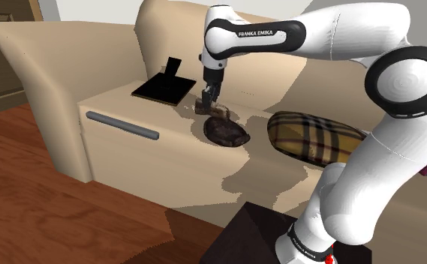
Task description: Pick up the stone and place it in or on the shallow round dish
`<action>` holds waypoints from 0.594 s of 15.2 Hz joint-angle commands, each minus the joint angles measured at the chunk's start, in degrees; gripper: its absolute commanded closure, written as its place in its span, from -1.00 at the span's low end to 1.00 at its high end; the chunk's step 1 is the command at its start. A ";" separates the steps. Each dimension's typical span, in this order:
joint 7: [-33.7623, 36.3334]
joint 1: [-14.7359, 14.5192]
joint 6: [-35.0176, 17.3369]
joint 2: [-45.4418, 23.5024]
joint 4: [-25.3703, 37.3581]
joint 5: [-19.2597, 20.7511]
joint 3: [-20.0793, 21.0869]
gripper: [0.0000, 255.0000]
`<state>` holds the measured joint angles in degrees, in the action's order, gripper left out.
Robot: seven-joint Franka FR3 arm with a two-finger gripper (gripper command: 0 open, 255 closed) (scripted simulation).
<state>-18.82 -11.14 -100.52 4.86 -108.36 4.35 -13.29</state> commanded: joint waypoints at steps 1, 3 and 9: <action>0.03 -0.06 1.47 0.12 1.34 0.00 0.08 1.00; -0.05 -0.08 3.01 0.10 2.91 -0.03 0.10 1.00; -0.35 -0.11 7.69 -0.29 7.98 -0.16 0.13 1.00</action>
<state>-19.08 -11.26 -93.76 4.70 -101.45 4.22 -13.15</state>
